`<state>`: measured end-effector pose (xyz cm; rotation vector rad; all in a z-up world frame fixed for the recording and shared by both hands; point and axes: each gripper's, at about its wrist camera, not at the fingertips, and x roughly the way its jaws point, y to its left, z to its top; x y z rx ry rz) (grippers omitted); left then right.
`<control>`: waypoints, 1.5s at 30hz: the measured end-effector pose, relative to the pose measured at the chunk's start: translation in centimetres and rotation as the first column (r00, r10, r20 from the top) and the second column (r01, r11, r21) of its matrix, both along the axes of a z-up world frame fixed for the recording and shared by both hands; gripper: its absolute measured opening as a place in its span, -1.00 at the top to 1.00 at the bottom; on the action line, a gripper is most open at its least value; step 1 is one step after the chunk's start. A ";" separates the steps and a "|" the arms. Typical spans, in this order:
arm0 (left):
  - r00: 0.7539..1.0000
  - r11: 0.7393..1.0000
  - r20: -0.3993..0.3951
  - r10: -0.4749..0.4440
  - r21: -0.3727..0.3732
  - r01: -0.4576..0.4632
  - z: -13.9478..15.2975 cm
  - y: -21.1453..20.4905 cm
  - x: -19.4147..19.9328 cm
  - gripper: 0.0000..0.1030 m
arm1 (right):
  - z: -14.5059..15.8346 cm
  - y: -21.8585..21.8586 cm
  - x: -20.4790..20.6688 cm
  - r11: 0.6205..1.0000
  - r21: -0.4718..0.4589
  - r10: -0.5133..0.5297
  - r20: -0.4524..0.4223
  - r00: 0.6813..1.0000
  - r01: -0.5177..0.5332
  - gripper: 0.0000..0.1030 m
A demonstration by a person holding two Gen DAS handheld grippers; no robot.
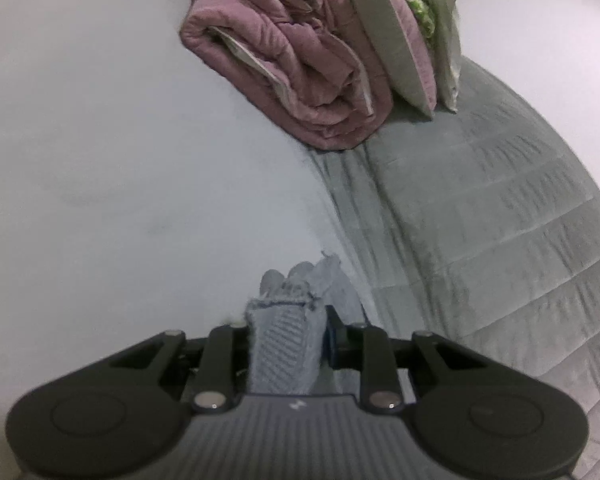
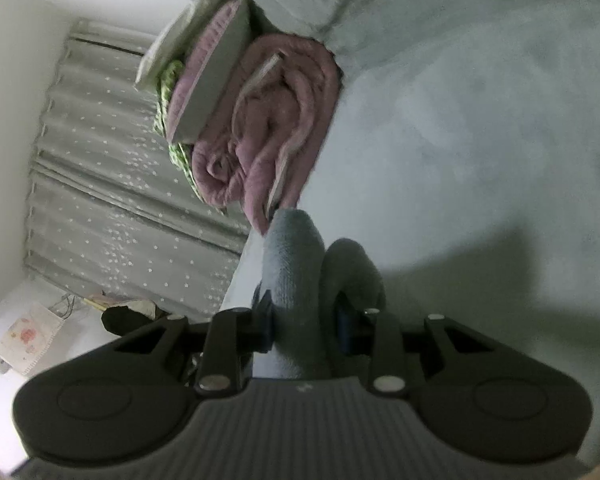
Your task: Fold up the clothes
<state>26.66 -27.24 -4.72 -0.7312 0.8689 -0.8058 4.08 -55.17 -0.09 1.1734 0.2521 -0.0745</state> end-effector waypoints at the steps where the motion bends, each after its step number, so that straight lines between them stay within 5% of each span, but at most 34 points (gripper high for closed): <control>1: 1.000 1.000 -0.004 -0.002 -0.009 0.002 -0.1 -0.6 0.3 0.52 | 0.1 -0.7 0.4 1.000 -0.013 -0.001 0.004 1.000 0.001 0.36; 4: 1.000 1.000 -0.016 -0.013 -0.003 0.012 -1.5 -2.1 1.0 0.51 | -1.0 -2.7 1.0 0.997 -0.071 -0.015 -0.011 1.000 0.014 0.36; 7: 1.000 0.996 0.006 -0.009 0.089 0.008 -4.0 -2.9 1.3 0.41 | -4.3 -4.3 2.2 0.998 -0.055 -0.045 -0.114 0.992 0.039 0.35; 12: 0.990 0.987 0.138 -0.008 0.160 -0.014 -3.9 -3.0 0.8 0.12 | -4.7 -5.0 0.7 0.991 -0.102 -0.095 -0.089 0.992 0.085 0.22; 14: 0.965 0.971 0.263 0.002 0.229 -0.064 -1.9 -3.1 0.1 0.11 | -3.4 -4.8 -0.1 0.973 -0.193 -0.137 -0.040 0.990 0.127 0.20; 17: 0.910 0.970 0.415 0.022 0.213 -0.120 0.3 -3.5 -0.6 0.12 | -1.9 -3.6 -0.1 0.934 -0.323 -0.151 0.024 0.988 0.151 0.22; 19: 0.890 0.974 0.456 -0.013 0.207 -0.092 0.8 -4.5 -0.6 0.42 | -1.3 -2.2 0.6 0.891 -0.430 -0.141 0.040 0.989 0.145 0.26; 21: 0.874 0.974 0.482 -0.065 0.219 -0.049 0.9 -5.9 -0.6 0.96 | -1.0 -0.5 1.9 0.829 -0.547 -0.125 0.024 0.992 0.117 0.28; 24: 0.858 0.949 0.491 -0.148 0.315 -0.016 -0.7 -8.4 -0.5 0.96 | -1.7 1.2 4.0 0.748 -0.661 -0.127 -0.055 0.990 0.059 0.33; 25: 0.854 0.935 0.492 -0.171 0.353 -0.017 -1.5 -8.9 -0.5 0.97 | -2.3 1.4 4.6 0.727 -0.686 -0.150 -0.104 0.983 0.038 0.49; 31: 0.888 0.938 0.446 -0.111 0.342 -0.054 -3.2 -7.4 0.6 0.95 | -4.5 1.4 5.8 0.664 -0.747 -0.267 -0.240 0.933 -0.002 0.58; 35: 0.894 0.915 0.442 -0.074 0.387 -0.116 -2.0 -6.9 -0.5 0.95 | -3.8 1.0 3.6 0.679 -0.733 -0.274 -0.221 0.936 0.026 0.60; 36: 0.899 0.911 0.433 -0.064 0.394 -0.125 -1.3 -6.7 -1.2 0.93 | -3.2 0.8 3.0 0.694 -0.719 -0.263 -0.212 0.941 0.032 0.39; 38: 0.919 0.911 0.388 -0.065 0.398 -0.104 0.2 -5.8 -2.6 0.81 | -2.1 0.6 1.7 0.722 -0.691 -0.238 -0.197 0.951 0.038 0.37; 40: 0.933 0.908 0.348 -0.091 0.415 -0.066 1.4 -4.9 -4.2 0.47 | -0.6 0.6 1.3 0.739 -0.674 -0.194 -0.224 0.955 -0.008 0.32; 41: 0.937 0.900 0.335 -0.100 0.432 -0.058 2.0 -4.6 -5.1 0.08 | 0.2 0.9 0.9 0.735 -0.678 -0.184 -0.243 0.953 -0.031 0.28; 42: 0.937 0.885 0.333 -0.102 0.460 -0.067 2.4 -4.3 -6.2 -0.22 | 1.0 1.2 0.5 0.729 -0.682 -0.175 -0.258 0.950 -0.050 0.13; 45: 0.936 0.848 0.336 -0.107 0.522 -0.091 2.7 -3.5 -8.5 -0.60 | 3.3 2.7 -0.8 0.704 -0.704 -0.166 -0.283 0.945 -0.087 -0.53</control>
